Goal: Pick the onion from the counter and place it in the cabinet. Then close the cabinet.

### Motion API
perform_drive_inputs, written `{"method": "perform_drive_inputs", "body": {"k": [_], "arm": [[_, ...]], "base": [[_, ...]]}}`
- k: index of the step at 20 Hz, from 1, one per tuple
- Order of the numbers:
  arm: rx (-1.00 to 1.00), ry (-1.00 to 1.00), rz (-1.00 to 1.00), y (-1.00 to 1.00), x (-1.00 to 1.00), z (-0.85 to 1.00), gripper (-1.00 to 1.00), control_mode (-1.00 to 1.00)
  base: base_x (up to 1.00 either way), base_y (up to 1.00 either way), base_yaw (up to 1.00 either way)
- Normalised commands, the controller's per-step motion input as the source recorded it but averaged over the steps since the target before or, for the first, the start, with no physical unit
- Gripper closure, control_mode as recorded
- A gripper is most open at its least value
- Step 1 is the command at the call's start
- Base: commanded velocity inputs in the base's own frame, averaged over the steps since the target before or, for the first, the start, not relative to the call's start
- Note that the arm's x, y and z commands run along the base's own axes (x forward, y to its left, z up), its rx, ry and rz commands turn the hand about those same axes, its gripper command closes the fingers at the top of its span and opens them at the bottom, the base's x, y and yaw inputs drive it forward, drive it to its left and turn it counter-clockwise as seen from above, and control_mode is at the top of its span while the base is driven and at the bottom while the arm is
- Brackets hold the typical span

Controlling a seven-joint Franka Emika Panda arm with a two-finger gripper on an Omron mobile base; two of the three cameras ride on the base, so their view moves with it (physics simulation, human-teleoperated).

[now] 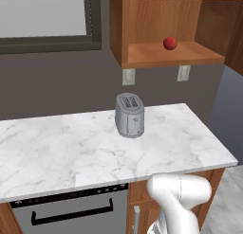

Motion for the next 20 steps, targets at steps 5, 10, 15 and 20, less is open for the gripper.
{"method": "perform_drive_inputs", "body": {"k": [5,10,15,20], "arm": [[0.27,-0.03,0.01,-0.43,0.0,0.0,-1.0,-1.0],[0.29,0.0,0.08,-0.56,0.0,-0.04,-1.0,-1.0],[0.23,-0.02,0.13,-0.63,0.0,-0.18,-1.0,-1.0],[0.26,-0.02,0.13,-0.69,0.01,-0.05,-1.0,-1.0]], "base": [[0.0,0.0,0.0],[0.0,0.0,0.0],[0.0,0.0,0.0],[0.0,0.0,0.0]]}}
